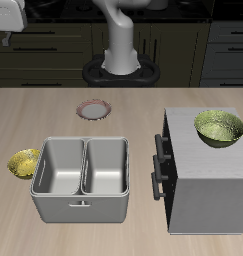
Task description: Place the yellow bowl on the plate
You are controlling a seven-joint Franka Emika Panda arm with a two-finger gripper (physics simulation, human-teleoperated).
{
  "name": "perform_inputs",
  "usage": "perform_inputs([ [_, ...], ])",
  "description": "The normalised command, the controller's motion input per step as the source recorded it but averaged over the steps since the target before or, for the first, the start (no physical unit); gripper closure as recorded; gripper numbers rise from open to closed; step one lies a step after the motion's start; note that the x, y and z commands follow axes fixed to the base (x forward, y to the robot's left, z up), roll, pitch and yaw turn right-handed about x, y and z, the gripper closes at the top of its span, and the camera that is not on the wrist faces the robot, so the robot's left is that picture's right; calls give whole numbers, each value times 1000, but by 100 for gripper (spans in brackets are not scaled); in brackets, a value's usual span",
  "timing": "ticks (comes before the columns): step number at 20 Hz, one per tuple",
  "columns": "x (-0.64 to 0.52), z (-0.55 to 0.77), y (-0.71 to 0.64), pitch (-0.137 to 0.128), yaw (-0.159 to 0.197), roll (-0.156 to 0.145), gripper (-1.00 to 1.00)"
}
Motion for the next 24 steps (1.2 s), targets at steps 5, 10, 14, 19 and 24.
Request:
perform_inputs([
  [5,229,15,-119,4,-15,-29,-100],
  [10,204,-43,-64,-5,1,3,-100],
  [14,259,-184,108,6,10,49,-100],
  [19,178,-279,-48,17,3,3,-100],
  [24,120,-296,-74,29,17,-1,-100],
])
